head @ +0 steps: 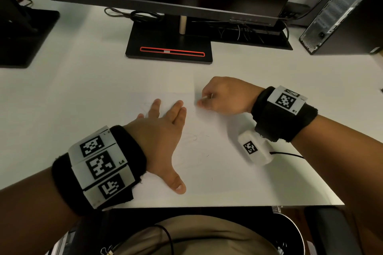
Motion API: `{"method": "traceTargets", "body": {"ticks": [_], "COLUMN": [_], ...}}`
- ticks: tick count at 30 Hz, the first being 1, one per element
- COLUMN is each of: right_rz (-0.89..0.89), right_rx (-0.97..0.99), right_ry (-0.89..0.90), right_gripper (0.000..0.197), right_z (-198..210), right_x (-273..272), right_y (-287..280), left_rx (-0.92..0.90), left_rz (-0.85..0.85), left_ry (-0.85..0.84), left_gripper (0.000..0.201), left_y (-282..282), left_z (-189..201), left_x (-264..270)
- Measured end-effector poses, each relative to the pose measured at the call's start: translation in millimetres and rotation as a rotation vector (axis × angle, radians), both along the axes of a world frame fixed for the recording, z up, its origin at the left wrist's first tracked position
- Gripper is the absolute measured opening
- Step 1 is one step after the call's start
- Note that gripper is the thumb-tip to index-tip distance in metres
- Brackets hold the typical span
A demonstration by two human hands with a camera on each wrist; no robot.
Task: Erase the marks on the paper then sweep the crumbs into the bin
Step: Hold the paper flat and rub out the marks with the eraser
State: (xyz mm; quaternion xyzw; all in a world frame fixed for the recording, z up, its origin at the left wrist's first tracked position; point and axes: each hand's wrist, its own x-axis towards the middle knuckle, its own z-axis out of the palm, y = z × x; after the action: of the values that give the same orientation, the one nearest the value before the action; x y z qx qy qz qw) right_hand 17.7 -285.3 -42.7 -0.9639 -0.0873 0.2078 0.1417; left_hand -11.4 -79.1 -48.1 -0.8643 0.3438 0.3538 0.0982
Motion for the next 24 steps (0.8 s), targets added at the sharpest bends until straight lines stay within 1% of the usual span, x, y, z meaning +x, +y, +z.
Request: {"method": "traceTargets", "body": {"ticks": [2, 3, 4, 7, 11, 14, 15, 18, 22, 24], "right_rz": [0.069, 0.084, 0.080, 0.050, 0.092, 0.024, 0.021, 0.072, -0.001, 0.036], "right_rx": [0.009, 0.026, 0.033, 0.008, 0.020, 0.021, 0.018, 0.010, 0.018, 0.027], "right_ry": [0.083, 0.127, 0.132, 0.045, 0.139, 0.052, 0.039, 0.101, 0.003, 0.073], "right_gripper": [0.046, 0.045, 0.045, 0.046, 0.043, 0.048, 0.049, 0.046, 0.049, 0.046], "right_z": [-0.5, 0.1, 0.8, 2.3, 1.5, 0.3, 0.0, 0.7, -1.4, -0.8], "right_x": [-8.7, -12.4, -13.7, -13.5, -20.3, -19.6, -20.2, -25.3, -24.8, -27.5], "right_y": [3.4, 4.7, 4.7, 2.0, 5.6, 0.7, 0.1, 2.4, -3.2, -0.5], "left_rx": [0.006, 0.009, 0.013, 0.017, 0.023, 0.022, 0.024, 0.032, 0.024, 0.023], "left_rz": [0.000, -0.002, -0.002, -0.005, 0.000, -0.002, -0.003, 0.000, 0.001, 0.004], "left_ry": [-0.002, -0.004, -0.004, -0.003, 0.002, 0.001, 0.001, 0.003, 0.004, 0.008], "left_gripper": [0.164, 0.164, 0.164, 0.164, 0.164, 0.164, 0.164, 0.164, 0.164, 0.164], "left_y": [-0.1, -0.4, -0.6, -1.1, -1.1, -1.6, -1.7, -1.8, -1.9, -1.3], "left_z": [0.5, 0.8, 0.9, 0.6, 0.5, 1.0, 1.2, 2.2, 1.7, 2.0], "left_x": [-0.4, -0.2, 0.1, -0.1, 0.3, 0.3, 0.3, 0.0, 0.2, 0.5]}}
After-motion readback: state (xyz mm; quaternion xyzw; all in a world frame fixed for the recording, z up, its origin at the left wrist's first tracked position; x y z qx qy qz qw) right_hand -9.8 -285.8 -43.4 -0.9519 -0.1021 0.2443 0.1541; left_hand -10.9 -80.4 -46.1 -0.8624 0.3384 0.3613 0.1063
